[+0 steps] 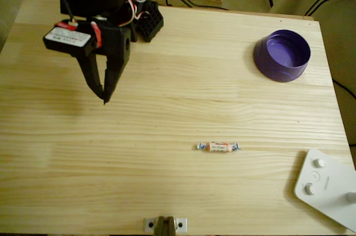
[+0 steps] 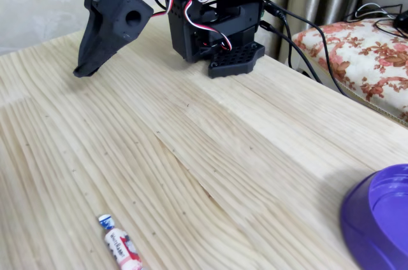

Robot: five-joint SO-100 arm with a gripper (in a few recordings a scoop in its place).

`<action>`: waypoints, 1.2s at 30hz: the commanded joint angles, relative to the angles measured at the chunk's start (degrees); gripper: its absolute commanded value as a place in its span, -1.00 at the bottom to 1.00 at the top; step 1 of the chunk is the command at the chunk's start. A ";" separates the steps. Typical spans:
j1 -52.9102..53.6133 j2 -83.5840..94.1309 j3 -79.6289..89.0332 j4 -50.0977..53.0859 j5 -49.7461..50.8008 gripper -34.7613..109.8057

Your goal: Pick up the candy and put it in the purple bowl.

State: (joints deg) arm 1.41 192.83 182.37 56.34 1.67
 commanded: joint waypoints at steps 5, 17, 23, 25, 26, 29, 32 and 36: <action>0.79 5.01 -1.85 -2.11 0.35 -0.52; -1.67 5.01 -3.69 -3.96 -0.18 -0.52; -5.36 4.92 -8.35 -3.69 -3.52 -0.52; -7.29 4.83 -9.14 -3.69 -4.66 -0.52; -8.35 4.83 -9.14 -3.60 -5.89 -0.52; -8.53 4.83 -10.11 -3.87 -11.25 -0.52; -9.05 4.66 -11.51 -3.43 -17.40 -0.52; -8.96 1.49 -15.56 -3.25 -21.36 -0.52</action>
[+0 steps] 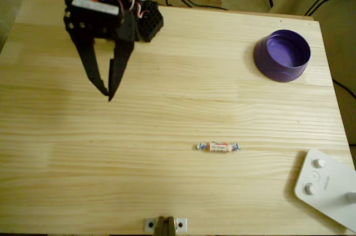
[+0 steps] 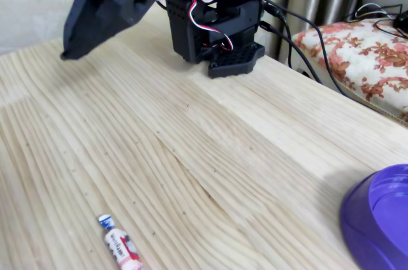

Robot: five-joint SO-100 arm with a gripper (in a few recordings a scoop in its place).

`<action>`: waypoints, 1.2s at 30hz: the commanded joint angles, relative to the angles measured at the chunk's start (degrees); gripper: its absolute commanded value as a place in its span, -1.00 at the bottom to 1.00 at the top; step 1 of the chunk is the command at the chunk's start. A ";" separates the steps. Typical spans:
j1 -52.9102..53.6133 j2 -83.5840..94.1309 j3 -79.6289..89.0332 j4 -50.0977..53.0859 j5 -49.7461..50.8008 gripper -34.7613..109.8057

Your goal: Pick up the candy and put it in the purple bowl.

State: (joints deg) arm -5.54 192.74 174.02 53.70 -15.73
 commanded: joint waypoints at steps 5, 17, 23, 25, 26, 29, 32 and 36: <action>-2.64 -4.48 -14.68 -1.41 -7.03 -0.52; -9.05 -50.71 -39.20 -7.65 -11.60 -0.52; -15.82 -67.59 -48.25 -7.29 -16.52 -0.52; -16.96 -71.54 -51.50 -6.15 -18.46 -0.52; -17.58 -73.39 -53.53 -5.01 -19.42 -0.52; -20.30 -78.31 -59.41 -1.05 -21.97 -0.52; -23.12 -83.58 -63.72 1.05 -24.08 -0.52; -26.02 -92.46 -69.35 1.76 -24.87 -0.52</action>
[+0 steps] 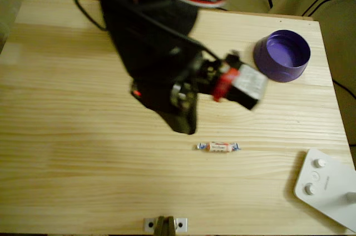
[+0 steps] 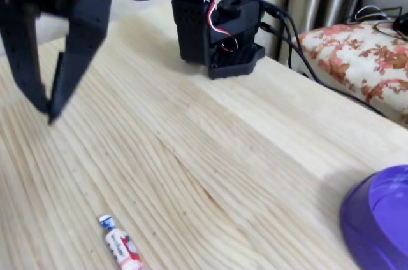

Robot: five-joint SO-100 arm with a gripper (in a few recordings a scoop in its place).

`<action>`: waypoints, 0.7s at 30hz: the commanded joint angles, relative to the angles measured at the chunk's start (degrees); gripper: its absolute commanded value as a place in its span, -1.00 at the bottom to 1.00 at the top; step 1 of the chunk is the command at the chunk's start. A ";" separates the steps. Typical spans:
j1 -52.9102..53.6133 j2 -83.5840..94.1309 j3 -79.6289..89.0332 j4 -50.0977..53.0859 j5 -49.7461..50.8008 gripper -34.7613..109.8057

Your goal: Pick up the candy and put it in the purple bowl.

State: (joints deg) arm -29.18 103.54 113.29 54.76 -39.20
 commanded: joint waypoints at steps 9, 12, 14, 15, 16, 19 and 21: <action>-9.49 -18.81 -23.03 3.69 -0.79 -0.52; -12.48 -23.12 -28.21 6.24 -0.62 -0.52; -14.15 -25.93 -31.73 8.09 -0.70 -0.49; -14.94 -26.89 -32.70 8.26 -0.70 -0.47; -15.64 -27.77 -33.57 8.44 -0.62 -0.45; -17.14 -30.59 -35.60 9.49 -0.26 -0.41; -17.31 -32.08 -35.60 9.58 -0.26 -0.34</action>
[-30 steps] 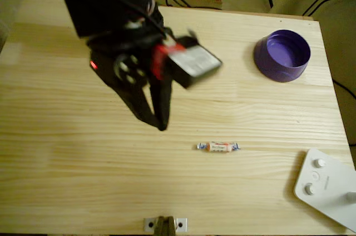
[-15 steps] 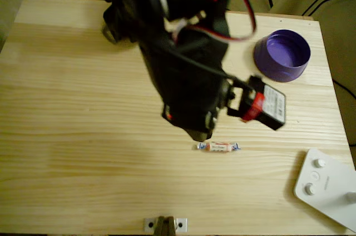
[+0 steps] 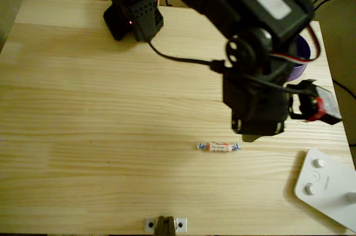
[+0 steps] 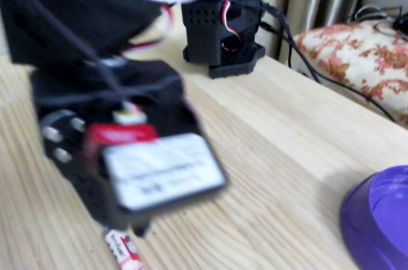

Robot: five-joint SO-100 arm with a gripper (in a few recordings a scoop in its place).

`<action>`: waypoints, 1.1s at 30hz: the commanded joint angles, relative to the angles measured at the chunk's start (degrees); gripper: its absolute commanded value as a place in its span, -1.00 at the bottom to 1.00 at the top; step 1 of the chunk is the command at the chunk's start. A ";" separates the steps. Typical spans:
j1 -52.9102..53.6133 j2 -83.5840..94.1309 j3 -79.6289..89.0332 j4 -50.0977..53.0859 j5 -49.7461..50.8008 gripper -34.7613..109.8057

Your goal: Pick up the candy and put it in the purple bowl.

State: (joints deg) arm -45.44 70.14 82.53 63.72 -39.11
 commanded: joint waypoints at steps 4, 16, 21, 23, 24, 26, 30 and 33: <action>-0.88 -0.18 -2.37 0.62 -0.79 -0.26; 3.87 -4.13 0.88 0.62 -3.43 -0.14; 5.10 -5.36 2.02 0.62 -4.57 -0.14; 4.75 -5.45 2.55 0.44 -4.13 -0.14; 4.57 -5.98 2.11 0.44 -4.04 -0.14; 4.48 -7.29 0.79 0.70 -3.96 -0.14; 4.22 -8.79 -1.05 2.20 -4.22 -0.14; 3.78 -10.99 -3.96 3.69 -3.87 -0.15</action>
State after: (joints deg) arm -40.69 58.18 83.94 65.57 -42.71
